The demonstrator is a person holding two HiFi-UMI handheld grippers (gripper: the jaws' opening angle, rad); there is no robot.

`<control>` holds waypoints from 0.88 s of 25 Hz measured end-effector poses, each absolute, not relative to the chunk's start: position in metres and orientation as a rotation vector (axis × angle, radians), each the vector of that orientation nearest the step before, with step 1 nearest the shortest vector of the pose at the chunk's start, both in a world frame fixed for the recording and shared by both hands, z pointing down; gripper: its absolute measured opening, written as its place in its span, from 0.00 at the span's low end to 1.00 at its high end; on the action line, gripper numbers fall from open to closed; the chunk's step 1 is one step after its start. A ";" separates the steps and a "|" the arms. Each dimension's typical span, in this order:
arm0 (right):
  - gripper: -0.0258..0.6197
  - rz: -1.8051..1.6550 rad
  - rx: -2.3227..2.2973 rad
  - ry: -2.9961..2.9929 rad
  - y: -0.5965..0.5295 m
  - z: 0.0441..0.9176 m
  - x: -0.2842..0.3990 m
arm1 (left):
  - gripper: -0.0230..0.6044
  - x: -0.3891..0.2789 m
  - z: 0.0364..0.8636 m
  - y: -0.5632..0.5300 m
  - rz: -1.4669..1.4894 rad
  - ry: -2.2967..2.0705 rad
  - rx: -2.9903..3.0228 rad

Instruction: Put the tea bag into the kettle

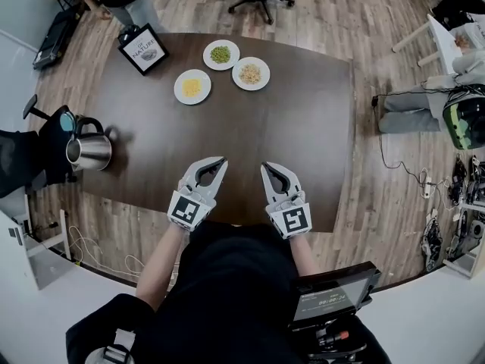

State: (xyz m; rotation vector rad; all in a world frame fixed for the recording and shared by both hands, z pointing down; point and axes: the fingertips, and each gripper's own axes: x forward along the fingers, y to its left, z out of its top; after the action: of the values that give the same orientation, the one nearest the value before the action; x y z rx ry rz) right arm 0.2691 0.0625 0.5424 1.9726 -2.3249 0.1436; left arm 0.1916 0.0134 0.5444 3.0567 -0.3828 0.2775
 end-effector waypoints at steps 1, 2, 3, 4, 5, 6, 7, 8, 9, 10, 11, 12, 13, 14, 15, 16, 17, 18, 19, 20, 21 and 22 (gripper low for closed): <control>0.05 0.147 1.973 -2.324 0.069 0.546 0.276 | 0.04 0.198 0.548 0.020 0.294 -0.383 3.058; 0.05 0.161 1.979 -2.320 0.076 0.549 0.283 | 0.04 0.204 0.550 0.027 0.311 -0.372 3.063; 0.05 0.174 1.990 -2.315 0.083 0.550 0.289 | 0.04 0.211 0.551 0.035 0.322 -0.356 3.065; 0.05 0.182 2.002 -2.307 0.088 0.551 0.296 | 0.04 0.217 0.552 0.041 0.328 -0.342 3.064; 0.05 0.183 2.013 -2.299 0.091 0.551 0.302 | 0.04 0.222 0.552 0.045 0.332 -0.334 3.064; 0.05 0.178 2.024 -2.291 0.094 0.551 0.309 | 0.04 0.227 0.552 0.047 0.336 -0.328 3.071; 0.05 0.168 2.036 -2.286 0.096 0.550 0.315 | 0.04 0.232 0.552 0.048 0.340 -0.321 3.083; 0.05 0.158 2.049 -2.282 0.098 0.550 0.321 | 0.04 0.237 0.551 0.049 0.342 -0.312 3.091; 0.05 0.151 2.062 -2.278 0.100 0.550 0.327 | 0.04 0.243 0.551 0.050 0.347 -0.299 3.096; 0.05 0.149 2.073 -2.273 0.103 0.551 0.332 | 0.04 0.248 0.552 0.053 0.356 -0.282 3.102; 0.05 0.152 2.083 -2.266 0.106 0.552 0.336 | 0.04 0.253 0.552 0.056 0.369 -0.264 3.108; 0.05 0.156 2.093 -2.261 0.109 0.553 0.340 | 0.04 0.256 0.551 0.059 0.383 -0.247 3.115; 0.05 0.159 2.103 -2.256 0.112 0.554 0.344 | 0.04 0.259 0.550 0.062 0.393 -0.233 3.123; 0.05 0.161 2.113 -2.250 0.114 0.555 0.347 | 0.04 0.262 0.549 0.066 0.401 -0.222 3.128; 0.05 0.165 2.123 -2.241 0.116 0.555 0.350 | 0.04 0.264 0.548 0.069 0.405 -0.215 3.131; 0.05 0.170 2.130 -2.231 0.118 0.557 0.353 | 0.04 0.266 0.548 0.071 0.409 -0.211 3.134; 0.05 0.173 2.134 -2.221 0.119 0.558 0.357 | 0.04 0.268 0.549 0.073 0.415 -0.210 3.140; 0.05 0.172 2.136 -2.218 0.120 0.559 0.359 | 0.04 0.271 0.549 0.073 0.419 -0.211 3.144; 0.05 0.168 2.139 -2.219 0.120 0.559 0.361 | 0.04 0.272 0.550 0.074 0.423 -0.212 3.145; 0.05 0.170 2.147 -2.215 0.120 0.558 0.363 | 0.04 0.274 0.550 0.076 0.427 -0.210 3.144; 0.05 0.179 2.156 -2.203 0.121 0.558 0.365 | 0.04 0.275 0.551 0.078 0.430 -0.205 3.144; 0.05 0.191 2.163 -2.187 0.121 0.556 0.368 | 0.04 0.276 0.552 0.079 0.431 -0.200 3.145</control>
State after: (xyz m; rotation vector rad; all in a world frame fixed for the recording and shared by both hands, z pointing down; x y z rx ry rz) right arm 0.3676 0.1212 0.5565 2.1630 -2.1870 0.1908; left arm 0.2762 0.0794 0.5516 3.1446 -0.2000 0.4308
